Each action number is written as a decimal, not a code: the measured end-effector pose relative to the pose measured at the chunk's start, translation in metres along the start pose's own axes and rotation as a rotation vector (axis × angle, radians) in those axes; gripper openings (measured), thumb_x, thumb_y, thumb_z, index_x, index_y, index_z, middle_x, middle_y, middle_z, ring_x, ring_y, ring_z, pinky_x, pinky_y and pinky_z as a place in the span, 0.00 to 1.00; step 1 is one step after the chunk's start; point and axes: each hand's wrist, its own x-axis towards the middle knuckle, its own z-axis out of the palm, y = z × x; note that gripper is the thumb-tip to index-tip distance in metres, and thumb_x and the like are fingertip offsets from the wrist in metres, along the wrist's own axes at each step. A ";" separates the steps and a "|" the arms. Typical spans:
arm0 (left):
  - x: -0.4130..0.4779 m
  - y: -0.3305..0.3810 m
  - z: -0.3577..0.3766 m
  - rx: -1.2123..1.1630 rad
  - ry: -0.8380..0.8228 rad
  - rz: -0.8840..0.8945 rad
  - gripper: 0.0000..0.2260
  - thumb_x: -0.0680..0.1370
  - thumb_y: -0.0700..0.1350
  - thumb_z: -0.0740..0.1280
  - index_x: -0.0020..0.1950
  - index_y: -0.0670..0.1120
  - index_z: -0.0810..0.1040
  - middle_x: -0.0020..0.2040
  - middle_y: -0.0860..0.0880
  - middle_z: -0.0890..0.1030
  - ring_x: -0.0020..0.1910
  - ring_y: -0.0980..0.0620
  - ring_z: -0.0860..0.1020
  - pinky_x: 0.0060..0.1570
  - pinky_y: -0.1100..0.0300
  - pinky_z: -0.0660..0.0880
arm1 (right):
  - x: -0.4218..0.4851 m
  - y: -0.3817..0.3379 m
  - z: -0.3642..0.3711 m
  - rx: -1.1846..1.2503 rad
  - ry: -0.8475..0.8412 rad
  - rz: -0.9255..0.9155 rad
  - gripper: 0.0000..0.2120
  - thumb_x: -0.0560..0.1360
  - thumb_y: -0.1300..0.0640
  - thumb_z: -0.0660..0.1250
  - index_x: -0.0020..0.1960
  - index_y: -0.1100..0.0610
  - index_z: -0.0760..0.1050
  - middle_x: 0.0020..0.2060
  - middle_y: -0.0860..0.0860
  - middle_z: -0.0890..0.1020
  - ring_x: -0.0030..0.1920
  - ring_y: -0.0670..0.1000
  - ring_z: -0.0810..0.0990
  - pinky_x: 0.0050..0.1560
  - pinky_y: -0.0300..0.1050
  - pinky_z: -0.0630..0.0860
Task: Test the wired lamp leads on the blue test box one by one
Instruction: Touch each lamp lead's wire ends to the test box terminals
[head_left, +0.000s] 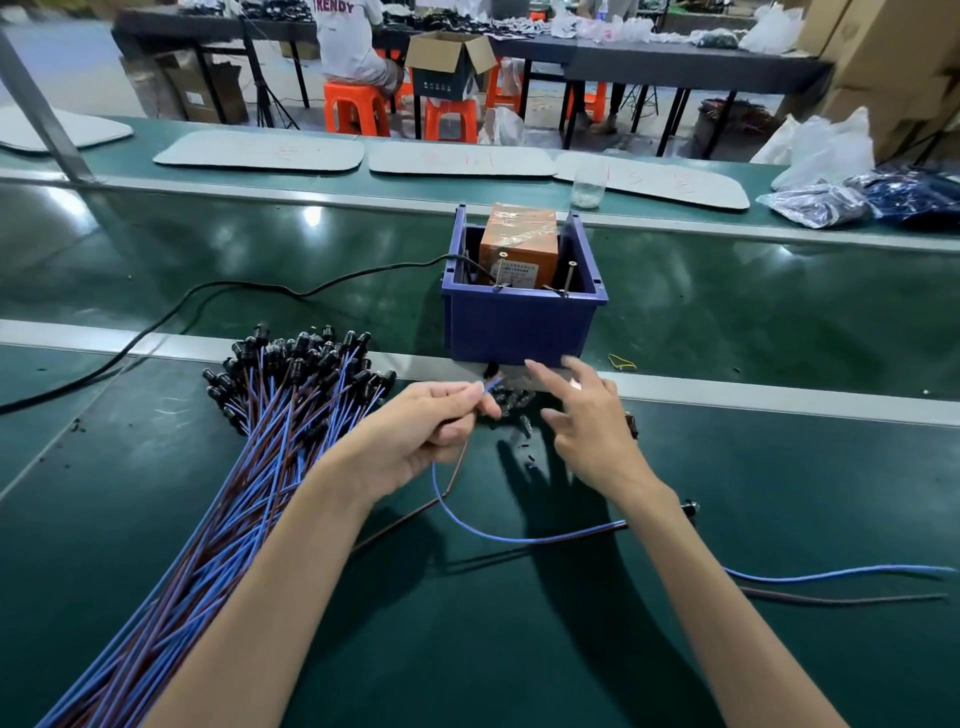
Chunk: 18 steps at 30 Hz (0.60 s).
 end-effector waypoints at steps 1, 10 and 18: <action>-0.002 0.005 0.001 -0.089 0.007 0.022 0.13 0.83 0.43 0.55 0.44 0.42 0.75 0.22 0.55 0.63 0.21 0.61 0.57 0.21 0.70 0.56 | -0.003 -0.006 -0.004 0.014 0.037 -0.017 0.23 0.79 0.61 0.63 0.73 0.52 0.67 0.70 0.57 0.67 0.67 0.58 0.67 0.68 0.47 0.63; 0.005 0.056 0.017 -0.817 0.280 0.065 0.10 0.82 0.38 0.56 0.41 0.43 0.68 0.25 0.52 0.71 0.18 0.59 0.59 0.16 0.70 0.58 | -0.044 -0.081 -0.036 1.381 -0.286 0.078 0.04 0.79 0.57 0.62 0.48 0.58 0.73 0.29 0.50 0.81 0.22 0.45 0.74 0.23 0.32 0.68; 0.024 0.048 0.034 -0.720 0.323 0.029 0.15 0.83 0.50 0.57 0.45 0.42 0.75 0.32 0.48 0.81 0.30 0.55 0.79 0.24 0.65 0.75 | -0.015 -0.091 -0.018 1.648 0.065 0.290 0.07 0.79 0.63 0.63 0.42 0.61 0.75 0.25 0.49 0.75 0.22 0.41 0.65 0.24 0.30 0.63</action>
